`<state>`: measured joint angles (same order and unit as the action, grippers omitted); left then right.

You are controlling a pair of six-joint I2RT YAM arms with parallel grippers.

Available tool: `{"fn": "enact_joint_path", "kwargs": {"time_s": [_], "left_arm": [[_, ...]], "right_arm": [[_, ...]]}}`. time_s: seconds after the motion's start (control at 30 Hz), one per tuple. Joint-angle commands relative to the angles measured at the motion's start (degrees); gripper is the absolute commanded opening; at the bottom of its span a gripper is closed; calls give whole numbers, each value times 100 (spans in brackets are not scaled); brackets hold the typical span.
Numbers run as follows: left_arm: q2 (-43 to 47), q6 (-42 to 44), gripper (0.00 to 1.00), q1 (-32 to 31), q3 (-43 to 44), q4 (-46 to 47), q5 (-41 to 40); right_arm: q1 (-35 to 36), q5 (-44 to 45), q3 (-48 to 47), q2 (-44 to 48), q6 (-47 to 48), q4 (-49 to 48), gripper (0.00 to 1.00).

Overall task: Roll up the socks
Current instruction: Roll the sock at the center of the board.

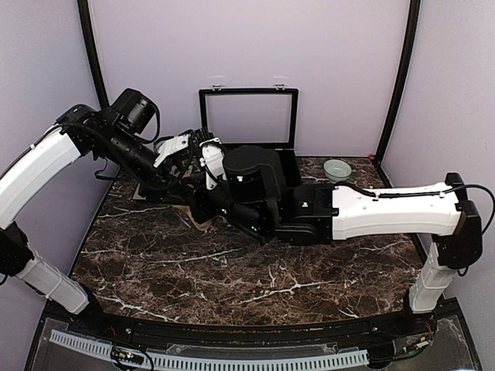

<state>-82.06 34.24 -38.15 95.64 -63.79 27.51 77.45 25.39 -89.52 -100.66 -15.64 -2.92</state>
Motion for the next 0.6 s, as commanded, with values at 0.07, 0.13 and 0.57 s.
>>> {"fn": "enact_joint_path", "kwargs": {"time_s": [0.07,0.13,0.57], "left_arm": [[514,175,57,11,-727,863,-1189],[713,268,57,-2,-1011,1223,-1621],[1210,766,31,-157,-1577,2144,-2378]], "right_arm": [[130,783,-409,-274,-598,-375,0],[130,777,-467,-315,-742,-351,0],[48,106,-510,-495,-1424,-329,0]]}}
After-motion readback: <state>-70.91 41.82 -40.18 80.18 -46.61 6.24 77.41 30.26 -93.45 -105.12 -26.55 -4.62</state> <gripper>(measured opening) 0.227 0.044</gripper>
